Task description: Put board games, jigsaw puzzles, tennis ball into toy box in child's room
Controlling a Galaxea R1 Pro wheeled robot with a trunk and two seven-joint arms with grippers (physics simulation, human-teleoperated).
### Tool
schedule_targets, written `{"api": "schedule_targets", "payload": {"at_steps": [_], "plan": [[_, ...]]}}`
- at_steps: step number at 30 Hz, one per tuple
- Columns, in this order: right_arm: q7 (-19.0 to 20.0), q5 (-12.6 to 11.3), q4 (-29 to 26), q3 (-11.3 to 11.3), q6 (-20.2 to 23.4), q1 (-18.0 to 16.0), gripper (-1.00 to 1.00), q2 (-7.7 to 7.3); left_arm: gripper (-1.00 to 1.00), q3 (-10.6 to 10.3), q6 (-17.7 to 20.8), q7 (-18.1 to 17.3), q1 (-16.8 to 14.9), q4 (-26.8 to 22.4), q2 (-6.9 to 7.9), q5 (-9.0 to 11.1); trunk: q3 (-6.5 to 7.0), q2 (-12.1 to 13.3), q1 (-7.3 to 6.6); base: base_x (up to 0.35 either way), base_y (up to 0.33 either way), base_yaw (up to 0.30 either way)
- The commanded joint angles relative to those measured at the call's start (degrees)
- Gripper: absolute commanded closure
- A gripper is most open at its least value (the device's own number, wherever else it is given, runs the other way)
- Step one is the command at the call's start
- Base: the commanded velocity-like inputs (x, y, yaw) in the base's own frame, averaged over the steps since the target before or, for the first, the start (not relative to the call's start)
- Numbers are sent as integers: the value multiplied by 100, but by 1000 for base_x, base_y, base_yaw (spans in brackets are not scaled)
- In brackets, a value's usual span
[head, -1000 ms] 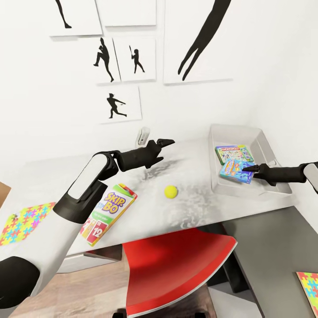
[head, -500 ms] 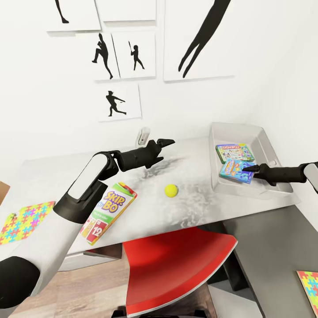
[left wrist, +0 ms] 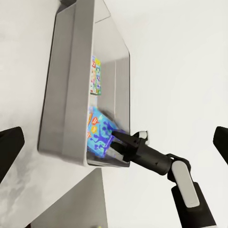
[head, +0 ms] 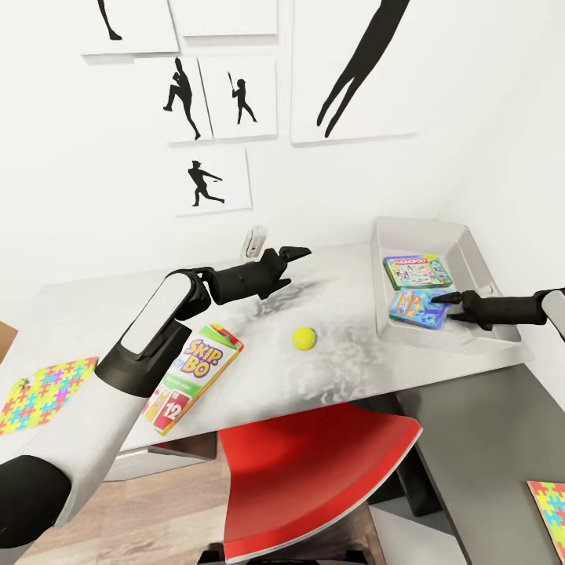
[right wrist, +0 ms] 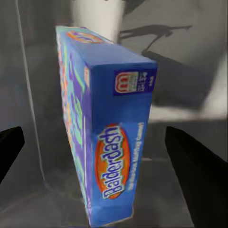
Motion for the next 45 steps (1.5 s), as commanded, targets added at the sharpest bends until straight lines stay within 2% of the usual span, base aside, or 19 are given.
{"api": "schedule_targets", "payload": {"at_steps": [1, 19, 35, 40, 45], "plan": [[56, 37, 2, 28, 0, -7, -100, -6, -100, -6, -9, 54, -6, -7, 3, 60, -9, -10, 3, 0, 0, 0], [56, 37, -40, 10, 0, -9, -100, -38, -100, -6, -9, 56, -5, -11, 2, 60, -10, -10, 3, 0, 0, 0], [48, 37, -525, -13, 0, -66, -100, -46, -100, -2, -9, 54, 1, -15, 2, 60, -10, -10, 3, 0, 0, 0], [48, 37, -771, -68, 0, -77, -100, -47, -100, -4, -9, 54, 1, -15, 2, 60, -10, -10, 3, 0, 0, 0], [47, 37, -1105, -257, 0, -63, -100, -48, -100, -5, -9, 52, 6, -15, 2, 57, -10, -10, 3, 0, 0, 0]]}}
